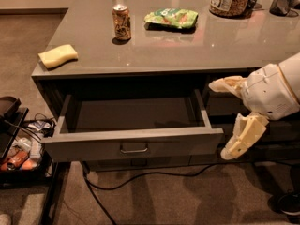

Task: Close top drawer

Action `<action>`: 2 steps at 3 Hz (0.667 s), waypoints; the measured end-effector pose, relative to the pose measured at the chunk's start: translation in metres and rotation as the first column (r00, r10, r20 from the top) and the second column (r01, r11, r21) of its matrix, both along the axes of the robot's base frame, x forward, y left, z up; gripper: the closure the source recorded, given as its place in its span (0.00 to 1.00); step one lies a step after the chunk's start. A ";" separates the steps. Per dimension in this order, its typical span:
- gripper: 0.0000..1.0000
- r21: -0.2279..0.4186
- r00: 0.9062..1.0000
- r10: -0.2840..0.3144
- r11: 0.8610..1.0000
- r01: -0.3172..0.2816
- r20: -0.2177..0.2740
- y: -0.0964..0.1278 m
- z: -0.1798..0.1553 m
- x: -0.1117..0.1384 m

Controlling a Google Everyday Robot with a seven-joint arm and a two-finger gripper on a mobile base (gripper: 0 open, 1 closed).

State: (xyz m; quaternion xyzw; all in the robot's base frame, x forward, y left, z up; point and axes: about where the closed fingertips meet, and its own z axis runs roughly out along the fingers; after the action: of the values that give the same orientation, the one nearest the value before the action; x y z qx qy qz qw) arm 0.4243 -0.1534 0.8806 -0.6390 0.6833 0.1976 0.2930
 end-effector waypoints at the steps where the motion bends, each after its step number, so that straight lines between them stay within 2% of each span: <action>1: 0.00 0.086 0.998 0.044 0.995 -0.048 0.048 0.008 0.010 -0.003; 2: 0.00 0.086 0.998 0.044 0.995 -0.048 0.048 0.008 0.010 -0.003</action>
Offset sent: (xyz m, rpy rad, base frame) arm -0.0032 0.0037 0.0080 0.0869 -0.0411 0.0366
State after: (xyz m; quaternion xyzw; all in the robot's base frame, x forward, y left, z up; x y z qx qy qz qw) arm 0.4214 -0.1458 0.8906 -0.6455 0.6523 0.2191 0.3315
